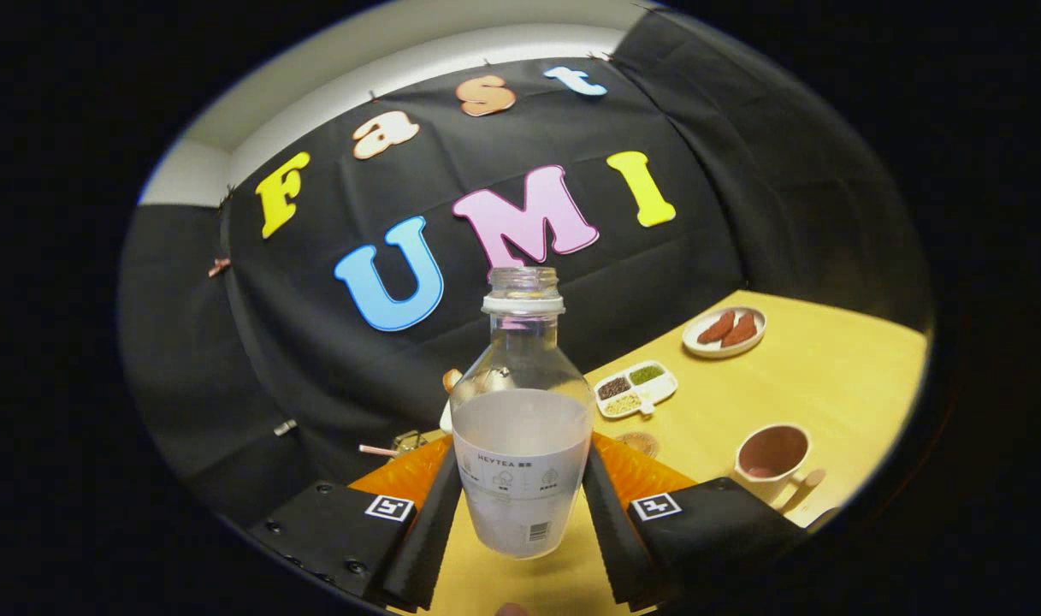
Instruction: Take the bottle from table, then pour the juice into the cup, finally place the bottle on the coaster
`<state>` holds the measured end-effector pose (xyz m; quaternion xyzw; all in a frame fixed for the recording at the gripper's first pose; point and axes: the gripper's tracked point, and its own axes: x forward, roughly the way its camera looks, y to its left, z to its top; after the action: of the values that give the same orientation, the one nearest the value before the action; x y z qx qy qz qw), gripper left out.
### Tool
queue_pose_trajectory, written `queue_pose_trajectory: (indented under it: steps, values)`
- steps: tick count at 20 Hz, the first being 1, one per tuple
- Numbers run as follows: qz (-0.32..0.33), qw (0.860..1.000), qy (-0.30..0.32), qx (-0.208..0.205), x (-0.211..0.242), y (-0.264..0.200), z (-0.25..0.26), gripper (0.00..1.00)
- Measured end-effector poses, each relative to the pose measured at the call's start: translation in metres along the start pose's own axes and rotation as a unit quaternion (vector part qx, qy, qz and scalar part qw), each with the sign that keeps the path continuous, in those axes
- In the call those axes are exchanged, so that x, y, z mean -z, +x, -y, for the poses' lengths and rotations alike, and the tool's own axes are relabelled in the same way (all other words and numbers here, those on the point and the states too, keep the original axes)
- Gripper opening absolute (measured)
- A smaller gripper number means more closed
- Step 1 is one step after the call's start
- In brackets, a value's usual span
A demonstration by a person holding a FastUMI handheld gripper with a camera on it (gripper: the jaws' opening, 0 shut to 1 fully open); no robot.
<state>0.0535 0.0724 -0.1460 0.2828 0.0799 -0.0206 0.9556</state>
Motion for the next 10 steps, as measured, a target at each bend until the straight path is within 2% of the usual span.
queue_pose_trajectory:
  steps: [5,10]
  values:
    - [-0.008,0.994,0.109,0.012,0.01,0.003,0.018,0.77]
    - [-0.007,0.972,0.234,0.017,0.014,0.005,0.035,0.77]
